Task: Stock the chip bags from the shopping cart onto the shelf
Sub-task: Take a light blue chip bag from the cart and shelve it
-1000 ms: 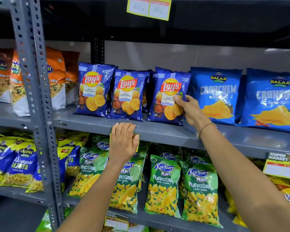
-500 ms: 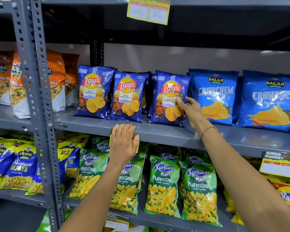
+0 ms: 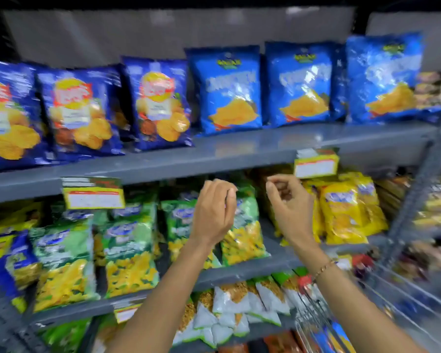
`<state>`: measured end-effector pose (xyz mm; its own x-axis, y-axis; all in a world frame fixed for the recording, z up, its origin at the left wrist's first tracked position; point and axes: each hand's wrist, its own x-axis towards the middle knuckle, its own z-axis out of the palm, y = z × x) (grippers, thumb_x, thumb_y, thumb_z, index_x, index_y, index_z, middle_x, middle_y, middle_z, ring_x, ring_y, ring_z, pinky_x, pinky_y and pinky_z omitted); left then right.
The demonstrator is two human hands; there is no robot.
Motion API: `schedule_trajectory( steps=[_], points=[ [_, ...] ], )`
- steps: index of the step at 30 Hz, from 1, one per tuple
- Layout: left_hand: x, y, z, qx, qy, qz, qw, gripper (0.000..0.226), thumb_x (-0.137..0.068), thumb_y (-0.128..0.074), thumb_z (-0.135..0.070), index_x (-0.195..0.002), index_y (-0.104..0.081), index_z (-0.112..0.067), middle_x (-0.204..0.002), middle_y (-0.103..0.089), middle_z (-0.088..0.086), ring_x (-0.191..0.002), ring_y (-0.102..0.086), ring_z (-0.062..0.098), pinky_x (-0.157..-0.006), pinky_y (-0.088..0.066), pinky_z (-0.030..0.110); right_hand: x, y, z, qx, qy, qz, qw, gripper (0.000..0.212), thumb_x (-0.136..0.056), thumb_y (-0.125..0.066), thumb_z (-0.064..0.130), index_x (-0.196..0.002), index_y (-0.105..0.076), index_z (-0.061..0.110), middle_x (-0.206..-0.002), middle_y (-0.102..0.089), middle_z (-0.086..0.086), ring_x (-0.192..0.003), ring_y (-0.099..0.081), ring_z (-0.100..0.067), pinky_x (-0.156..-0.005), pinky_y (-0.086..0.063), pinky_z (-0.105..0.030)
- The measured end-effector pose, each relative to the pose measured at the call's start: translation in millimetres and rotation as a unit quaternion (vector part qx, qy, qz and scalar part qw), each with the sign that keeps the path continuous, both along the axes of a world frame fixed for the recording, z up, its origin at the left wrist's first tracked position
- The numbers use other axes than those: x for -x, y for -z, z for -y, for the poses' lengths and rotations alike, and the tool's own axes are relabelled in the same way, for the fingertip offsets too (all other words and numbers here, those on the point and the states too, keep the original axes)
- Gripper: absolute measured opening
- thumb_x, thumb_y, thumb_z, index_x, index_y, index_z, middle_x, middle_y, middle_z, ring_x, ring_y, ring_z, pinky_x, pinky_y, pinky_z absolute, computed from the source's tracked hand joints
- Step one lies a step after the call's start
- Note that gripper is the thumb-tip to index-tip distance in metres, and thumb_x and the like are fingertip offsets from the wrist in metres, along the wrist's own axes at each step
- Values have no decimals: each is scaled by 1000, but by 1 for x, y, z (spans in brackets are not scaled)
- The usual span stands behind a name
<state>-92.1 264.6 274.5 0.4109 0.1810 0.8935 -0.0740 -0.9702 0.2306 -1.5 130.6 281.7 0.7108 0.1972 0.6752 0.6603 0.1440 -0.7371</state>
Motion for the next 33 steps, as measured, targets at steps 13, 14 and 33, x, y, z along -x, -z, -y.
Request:
schedule_trajectory(
  steps=[13, 14, 33],
  points=[
    [-148, 235, 241, 285, 194, -510, 788, 16, -88, -53, -4, -99, -63, 3, -99, -68, 24, -93, -64, 32, -79, -41, 27, -71, 278, 282, 172, 186, -431, 866, 7, -88, -58, 4, -82, -62, 4, -71, -57, -12, -66, -50, -17, -65, -42, -32],
    [-162, 252, 250, 290, 184, -555, 758, 20, -88, -53, -4, -105, -60, 4, -105, -65, 26, -99, -63, 35, -84, -43, 32, -76, 300, 296, 183, 174, -466, 848, 14, -88, -57, 5, -74, -57, 9, -67, -52, -10, -65, -46, -16, -62, -38, -33],
    [-312, 487, 246, 326, -2, -738, 592, 48, -96, -44, -32, -118, -50, 10, -118, -55, 38, -112, -55, 45, -92, -47, 51, -174, 512, 288, 72, 152, -722, 671, 63, -87, -66, 15, -139, -35, -5, -140, -47, -13, -124, -51, -27, -110, -38, -47]
  ],
)
